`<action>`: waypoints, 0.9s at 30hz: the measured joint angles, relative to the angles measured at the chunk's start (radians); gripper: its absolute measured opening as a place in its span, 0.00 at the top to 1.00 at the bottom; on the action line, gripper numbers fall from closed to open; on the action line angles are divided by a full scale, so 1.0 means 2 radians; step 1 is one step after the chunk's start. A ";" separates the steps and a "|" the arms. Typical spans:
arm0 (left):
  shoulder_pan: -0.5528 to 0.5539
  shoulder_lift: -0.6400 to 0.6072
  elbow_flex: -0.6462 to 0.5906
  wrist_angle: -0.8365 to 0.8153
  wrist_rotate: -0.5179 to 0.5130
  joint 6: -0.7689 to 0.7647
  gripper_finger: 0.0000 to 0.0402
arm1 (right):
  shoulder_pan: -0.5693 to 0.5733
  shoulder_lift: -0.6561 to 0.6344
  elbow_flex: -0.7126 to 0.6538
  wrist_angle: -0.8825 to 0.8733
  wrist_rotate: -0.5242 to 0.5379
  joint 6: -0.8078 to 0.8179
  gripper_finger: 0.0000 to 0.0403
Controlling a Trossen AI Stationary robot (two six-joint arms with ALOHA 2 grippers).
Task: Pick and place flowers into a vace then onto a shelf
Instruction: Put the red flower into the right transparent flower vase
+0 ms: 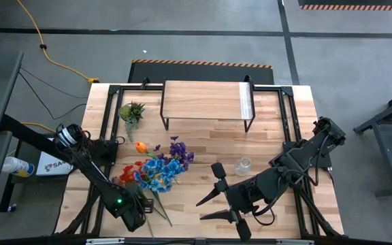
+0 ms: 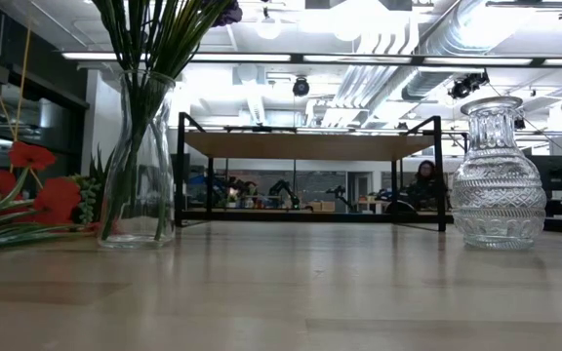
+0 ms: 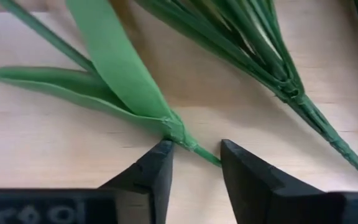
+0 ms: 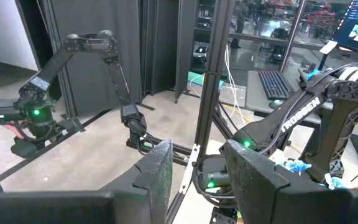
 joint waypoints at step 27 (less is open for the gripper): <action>0.000 -0.004 0.000 -0.019 0.008 -0.007 0.93 | 0.000 0.000 0.000 0.000 0.002 0.001 0.65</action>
